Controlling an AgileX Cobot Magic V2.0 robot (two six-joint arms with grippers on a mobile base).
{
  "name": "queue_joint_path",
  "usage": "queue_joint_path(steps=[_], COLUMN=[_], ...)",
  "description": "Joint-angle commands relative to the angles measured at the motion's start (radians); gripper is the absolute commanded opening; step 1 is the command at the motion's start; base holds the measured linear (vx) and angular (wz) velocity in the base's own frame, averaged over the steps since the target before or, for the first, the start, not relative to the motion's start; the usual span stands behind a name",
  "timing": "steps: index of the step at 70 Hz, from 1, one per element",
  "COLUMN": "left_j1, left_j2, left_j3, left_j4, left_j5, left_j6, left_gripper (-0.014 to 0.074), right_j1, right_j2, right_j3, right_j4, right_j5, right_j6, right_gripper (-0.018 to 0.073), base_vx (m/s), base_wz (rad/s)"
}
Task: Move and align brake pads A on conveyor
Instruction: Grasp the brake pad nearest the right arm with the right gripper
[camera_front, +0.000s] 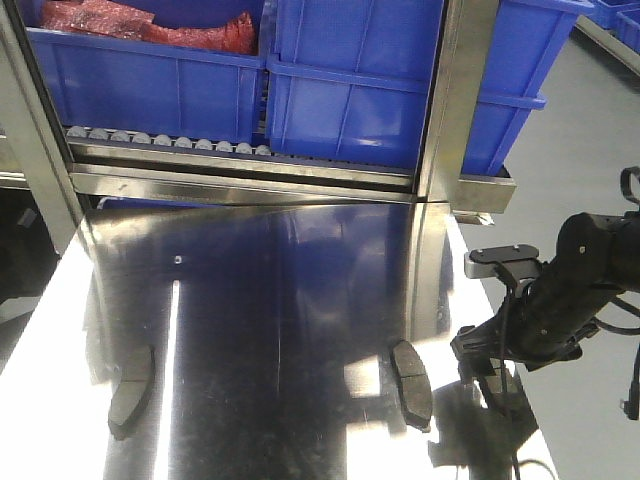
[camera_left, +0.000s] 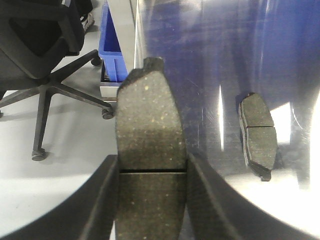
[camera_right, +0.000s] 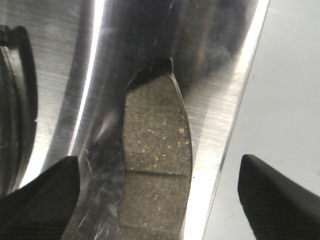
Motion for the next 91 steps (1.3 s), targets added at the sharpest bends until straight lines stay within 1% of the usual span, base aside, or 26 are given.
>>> queue_joint_path(steps=[1,13,27,44,51,66,74,91], left_j1=[-0.003,-0.003,-0.003,-0.003,-0.003,-0.003,-0.003,-0.003], left_j2=[-0.004,-0.004,-0.004,-0.004,-0.004,-0.004,-0.004,-0.004], left_j3=[-0.028,-0.028,-0.028,-0.028,-0.028,-0.028,-0.028,-0.028], left_j4=[-0.004,-0.004,-0.004,-0.004,-0.004,-0.004,-0.004,-0.004], left_j5=[-0.075,-0.075,-0.075,-0.075,-0.075,-0.075,-0.075,-0.075], left_j6=[0.0,0.0,0.0,0.0,0.0,0.0,0.0,0.0], left_gripper=[0.012,0.012,0.012,0.012,0.012,0.012,0.012,0.012], right_j1=[0.001,0.001,0.001,0.001,0.001,0.001,0.001,0.001], right_j2=[-0.03,-0.03,-0.022,-0.019,-0.019,-0.022,-0.039,-0.1], right_j3=[-0.028,-0.028,-0.027,-0.027,-0.027,-0.027,-0.027,-0.025], right_j4=[0.003,0.003,0.003,0.003,0.003,0.003,0.003,0.003], right_j5=[-0.018,-0.018,-0.02,-0.018,-0.013,-0.006,-0.005,0.004], right_j6=[0.003,0.003,-0.002,-0.002,0.0,0.0,0.0,0.0], right_gripper=[0.0585,0.0546,0.0456,0.0375,0.0302,0.0081,-0.0008,-0.0007], base_vx=[0.0,0.0,0.0,0.0,0.0,0.0,0.0,0.0], base_wz=[0.0,0.0,0.0,0.0,0.0,0.0,0.0,0.0])
